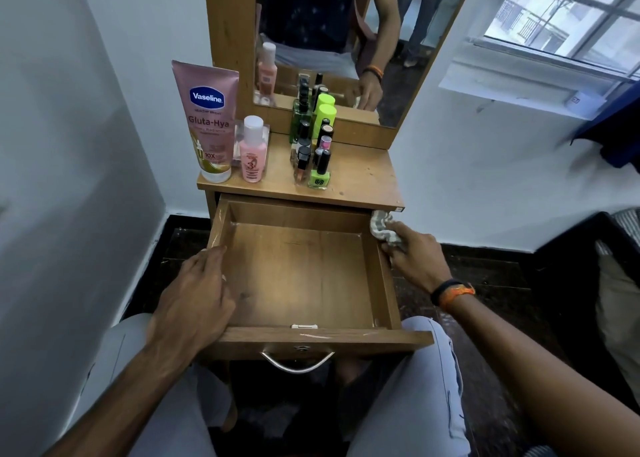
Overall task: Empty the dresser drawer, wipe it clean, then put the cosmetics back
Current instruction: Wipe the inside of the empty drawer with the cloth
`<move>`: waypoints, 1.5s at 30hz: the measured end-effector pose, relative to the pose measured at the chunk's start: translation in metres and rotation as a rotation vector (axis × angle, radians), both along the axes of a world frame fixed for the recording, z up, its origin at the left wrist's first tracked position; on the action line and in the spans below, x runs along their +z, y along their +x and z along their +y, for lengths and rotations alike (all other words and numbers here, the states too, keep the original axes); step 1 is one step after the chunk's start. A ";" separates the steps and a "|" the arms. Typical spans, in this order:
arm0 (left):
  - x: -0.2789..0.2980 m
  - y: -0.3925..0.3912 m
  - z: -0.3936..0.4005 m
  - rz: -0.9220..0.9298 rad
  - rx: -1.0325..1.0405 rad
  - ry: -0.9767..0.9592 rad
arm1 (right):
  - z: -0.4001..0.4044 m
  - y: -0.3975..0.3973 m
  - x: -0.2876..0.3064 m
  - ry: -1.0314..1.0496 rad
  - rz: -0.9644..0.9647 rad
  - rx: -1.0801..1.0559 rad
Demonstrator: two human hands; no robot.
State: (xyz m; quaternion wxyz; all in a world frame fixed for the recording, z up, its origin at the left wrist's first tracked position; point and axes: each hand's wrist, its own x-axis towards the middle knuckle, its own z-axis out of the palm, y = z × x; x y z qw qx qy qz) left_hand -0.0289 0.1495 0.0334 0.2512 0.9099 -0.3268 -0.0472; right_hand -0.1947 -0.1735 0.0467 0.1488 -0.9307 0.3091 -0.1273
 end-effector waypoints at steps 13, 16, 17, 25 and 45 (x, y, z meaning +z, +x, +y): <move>0.002 -0.001 0.000 -0.012 -0.009 0.000 | 0.019 -0.014 -0.002 0.173 -0.292 -0.427; 0.000 0.000 -0.001 -0.012 -0.007 0.001 | 0.047 -0.028 -0.008 -0.160 -0.054 -0.088; 0.000 0.000 -0.001 -0.015 -0.007 0.002 | 0.055 -0.028 -0.010 -0.213 0.015 -0.028; -0.001 0.000 0.000 0.003 -0.009 -0.025 | 0.056 0.037 0.015 -0.393 0.390 0.026; -0.002 -0.007 0.021 -0.007 0.154 -0.022 | 0.159 0.155 -0.010 0.443 -0.163 0.144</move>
